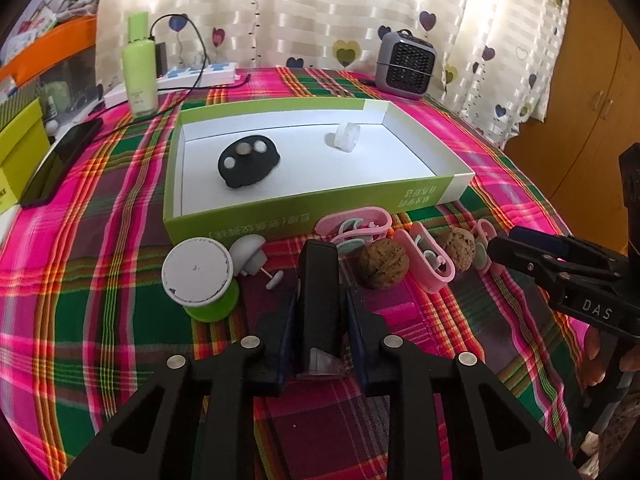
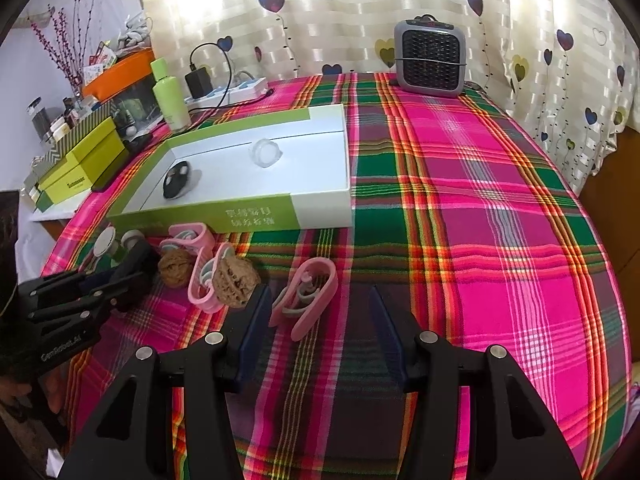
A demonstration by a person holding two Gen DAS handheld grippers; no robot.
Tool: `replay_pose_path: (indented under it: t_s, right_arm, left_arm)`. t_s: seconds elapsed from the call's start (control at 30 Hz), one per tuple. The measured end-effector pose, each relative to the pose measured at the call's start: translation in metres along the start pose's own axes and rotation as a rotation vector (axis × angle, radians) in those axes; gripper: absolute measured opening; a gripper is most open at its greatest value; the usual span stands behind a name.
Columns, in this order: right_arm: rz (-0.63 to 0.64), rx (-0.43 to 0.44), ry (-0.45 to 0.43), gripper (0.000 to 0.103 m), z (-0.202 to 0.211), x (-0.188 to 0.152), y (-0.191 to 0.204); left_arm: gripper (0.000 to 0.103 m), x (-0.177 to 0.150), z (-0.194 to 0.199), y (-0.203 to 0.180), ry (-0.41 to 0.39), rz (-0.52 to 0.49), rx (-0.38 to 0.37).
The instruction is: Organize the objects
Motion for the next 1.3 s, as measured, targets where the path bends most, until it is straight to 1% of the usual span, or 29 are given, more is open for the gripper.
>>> replay_pose_path:
  t_s: [0.07,0.13,0.37,0.4,0.43,0.57,0.6,0.67,0.87,1.03,1.3]
  right_arm:
    - [-0.014,0.002,-0.009,0.052,0.0,0.003,-0.001]
    - [-0.011,-0.018,-0.002,0.052,-0.003,0.004,-0.001]
    - [-0.001,-0.035,0.014,0.051,-0.012,0.005,0.003]
    - [0.0,-0.045,0.019,0.05,-0.013,0.004,0.003]
    - [0.001,-0.053,0.022,0.045,-0.014,0.004,0.003]
    - [0.018,-0.056,0.019,0.042,-0.014,0.003,0.005]
    - [0.022,-0.059,0.016,0.041,-0.014,0.003,0.005]
    - [0.02,-0.05,0.014,0.034,-0.013,0.003,0.007]
    - [0.028,-0.04,0.009,0.027,-0.012,0.002,0.01]
    - [0.043,-0.034,0.008,0.024,-0.011,0.002,0.011]
    - [0.066,-0.047,0.031,0.024,-0.017,0.0,0.011]
  left_arm:
    - [0.022,-0.001,0.001,-0.001,-0.001,0.008,-0.002]
    - [0.022,-0.001,0.002,-0.001,-0.001,0.011,0.0]
    - [0.022,-0.001,0.001,-0.001,-0.001,0.02,-0.004]
    - [0.023,-0.001,0.001,-0.001,-0.001,0.021,-0.004]
    - [0.023,-0.001,0.001,-0.001,-0.001,0.022,-0.004]
    - [0.023,-0.001,0.001,-0.001,-0.001,0.025,-0.007]
    - [0.023,-0.001,0.001,0.0,-0.002,0.029,-0.009]
    - [0.023,-0.001,0.001,0.001,-0.002,0.034,-0.013]
    - [0.023,-0.001,0.001,0.001,-0.003,0.032,-0.01]
    - [0.023,-0.001,0.0,0.001,-0.002,0.031,-0.01]
    - [0.023,-0.001,0.001,0.001,-0.003,0.032,-0.01]
Point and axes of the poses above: each gripper's, at about its wrist camera, not at the fingertips, and z roughly against the way its jaws point, y to its left, x to its top, the point moved 5 cm from there along -z, roughly the way its jaws point, and after that the axes turned 13 degrees about -y, right-handed, at the moved point
